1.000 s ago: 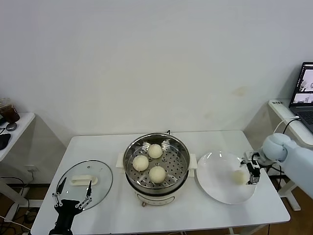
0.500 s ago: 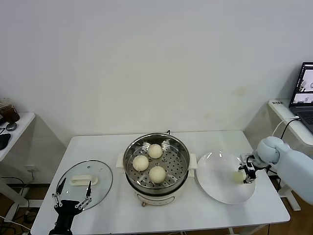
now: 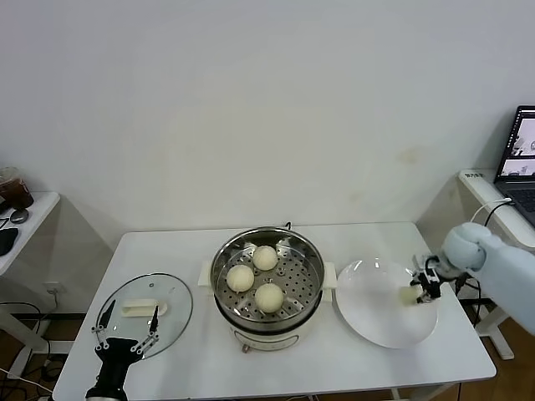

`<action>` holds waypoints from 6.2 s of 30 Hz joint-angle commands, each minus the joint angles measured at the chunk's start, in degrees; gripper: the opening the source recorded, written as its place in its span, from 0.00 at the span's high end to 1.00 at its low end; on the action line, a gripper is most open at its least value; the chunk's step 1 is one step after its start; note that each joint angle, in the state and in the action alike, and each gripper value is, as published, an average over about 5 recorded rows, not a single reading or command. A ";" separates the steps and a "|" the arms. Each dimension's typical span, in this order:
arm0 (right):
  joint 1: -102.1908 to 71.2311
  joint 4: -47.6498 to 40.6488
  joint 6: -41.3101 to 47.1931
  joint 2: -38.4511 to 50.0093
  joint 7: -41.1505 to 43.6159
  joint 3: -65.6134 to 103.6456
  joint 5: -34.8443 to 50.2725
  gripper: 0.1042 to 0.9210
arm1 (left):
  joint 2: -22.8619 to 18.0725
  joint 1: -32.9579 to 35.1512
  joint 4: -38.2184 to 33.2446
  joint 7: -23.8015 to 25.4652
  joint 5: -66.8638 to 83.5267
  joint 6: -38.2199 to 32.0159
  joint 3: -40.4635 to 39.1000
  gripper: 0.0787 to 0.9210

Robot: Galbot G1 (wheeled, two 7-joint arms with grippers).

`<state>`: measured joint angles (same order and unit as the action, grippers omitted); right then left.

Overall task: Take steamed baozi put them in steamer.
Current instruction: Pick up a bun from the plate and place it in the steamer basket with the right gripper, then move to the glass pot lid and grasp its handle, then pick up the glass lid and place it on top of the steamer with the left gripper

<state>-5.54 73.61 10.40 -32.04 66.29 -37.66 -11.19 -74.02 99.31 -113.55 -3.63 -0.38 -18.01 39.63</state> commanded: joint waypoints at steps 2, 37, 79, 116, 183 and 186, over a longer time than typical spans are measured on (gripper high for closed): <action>36.69 14.24 8.11 1.86 -2.01 -29.17 19.73 0.61 | 0.45 -1.22 -0.12 0.11 -0.06 0.40 -0.86 0.12; 35.04 13.42 31.27 -26.78 -19.61 -39.96 40.00 0.57 | 0.15 -2.67 0.79 -0.15 0.43 0.43 0.78 0.12; -43.74 39.44 1.28 1.60 -59.30 41.01 35.86 0.12 | -1.41 -1.01 -1.72 -0.99 1.45 0.76 -0.71 0.12; -91.56 36.25 -19.93 -54.39 -53.59 91.65 20.52 0.12 | 6.36 -3.78 18.29 -14.84 -76.47 -1.41 8.23 0.12; -92.38 35.88 -20.28 -54.66 -52.64 85.56 13.71 0.12 | 15.38 -18.50 22.75 -13.91 -66.01 9.86 -3.23 0.88; -92.38 36.11 -20.45 -54.61 -52.54 85.08 13.58 0.12 | 18.36 -13.15 14.08 -12.39 -61.42 16.11 -1.95 0.88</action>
<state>-97.80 109.38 -9.81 -86.71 13.61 48.11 3.31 -60.80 74.09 -80.10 -16.69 -71.32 -13.34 36.22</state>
